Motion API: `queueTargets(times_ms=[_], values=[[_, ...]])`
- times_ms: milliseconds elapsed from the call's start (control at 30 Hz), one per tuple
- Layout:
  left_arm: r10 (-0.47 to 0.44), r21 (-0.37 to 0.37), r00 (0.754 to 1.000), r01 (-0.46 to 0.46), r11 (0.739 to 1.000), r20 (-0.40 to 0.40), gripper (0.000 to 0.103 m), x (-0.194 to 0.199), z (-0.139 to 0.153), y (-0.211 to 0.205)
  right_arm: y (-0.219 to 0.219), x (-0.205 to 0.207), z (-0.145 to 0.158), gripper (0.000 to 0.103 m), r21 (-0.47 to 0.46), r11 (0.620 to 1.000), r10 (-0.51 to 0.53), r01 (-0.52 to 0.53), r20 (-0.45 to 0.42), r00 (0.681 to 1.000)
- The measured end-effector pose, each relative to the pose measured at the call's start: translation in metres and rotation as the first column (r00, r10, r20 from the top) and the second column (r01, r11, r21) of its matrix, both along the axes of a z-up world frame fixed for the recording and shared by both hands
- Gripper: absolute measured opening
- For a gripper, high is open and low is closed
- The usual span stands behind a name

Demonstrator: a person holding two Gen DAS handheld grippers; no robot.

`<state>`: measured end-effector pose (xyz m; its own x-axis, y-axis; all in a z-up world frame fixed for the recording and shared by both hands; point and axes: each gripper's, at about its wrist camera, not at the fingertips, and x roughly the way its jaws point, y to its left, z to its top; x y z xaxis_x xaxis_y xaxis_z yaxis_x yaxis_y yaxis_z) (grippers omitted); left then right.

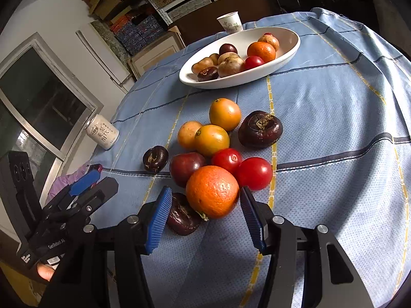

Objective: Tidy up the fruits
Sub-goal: 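Move both grippers back to the pile toward an orange and a dark plum, then grasp the orange with the right gripper while the left gripper grasps a dark plum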

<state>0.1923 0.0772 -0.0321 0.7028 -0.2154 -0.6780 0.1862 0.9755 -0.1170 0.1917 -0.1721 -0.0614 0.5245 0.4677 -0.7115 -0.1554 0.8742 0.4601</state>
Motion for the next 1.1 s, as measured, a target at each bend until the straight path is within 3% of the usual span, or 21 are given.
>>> queueTargets(times_ms=[133, 200, 300, 533, 667, 767, 900, 967, 1100], values=[[0.004, 0.001, 1.0, -0.004, 1.0, 0.004, 0.097, -0.001, 0.001, 0.001, -0.002, 0.008, -0.004, 0.056, 0.035, 0.999, -0.035, 0.037, -0.036, 0.999], [0.005, -0.003, 1.0, -0.005, 1.0, 0.004, 0.097, -0.001, 0.001, 0.002, -0.002, 0.011, -0.007, 0.047, 0.039, 0.998, -0.052, 0.055, -0.057, 0.997], [0.008, 0.003, 1.0, -0.008, 1.0, 0.005, 0.097, -0.001, 0.001, 0.002, -0.001, 0.014, -0.014, 0.045, 0.055, 0.998, -0.039, 0.044, -0.09, 0.995], [0.002, 0.057, 1.0, -0.003, 0.998, 0.01, 0.097, 0.0, -0.003, -0.006, -0.015, 0.005, -0.011, 0.045, 0.081, 0.995, -0.061, 0.065, -0.041, 0.997], [-0.076, 0.031, 0.997, 0.076, 0.997, -0.003, 0.097, -0.003, -0.004, -0.013, -0.035, -0.008, 0.001, 0.045, 0.079, 0.992, -0.1, 0.095, 0.055, 0.994], [-0.214, -0.03, 0.977, 0.214, 0.976, 0.003, 0.097, -0.011, -0.002, -0.025, -0.049, -0.013, 0.006, 0.045, 0.073, 0.991, -0.123, 0.116, 0.108, 0.986], [-0.295, -0.03, 0.956, 0.295, 0.955, 0.001, 0.096, -0.018, -0.005, -0.047, -0.06, -0.013, 0.002, 0.045, 0.108, 0.988, -0.123, 0.11, 0.115, 0.986], [-0.307, -0.017, 0.951, 0.307, 0.952, -0.026, 0.077, -0.017, -0.01, -0.058, -0.063, -0.011, -0.002, 0.045, 0.125, 0.986, -0.119, 0.106, 0.103, 0.988], [-0.305, 0.016, 0.947, 0.308, 0.951, -0.1, 0.065, -0.008, -0.021, -0.072, -0.069, -0.008, -0.009, 0.045, 0.16, 0.981, -0.118, 0.106, 0.07, 0.991]])
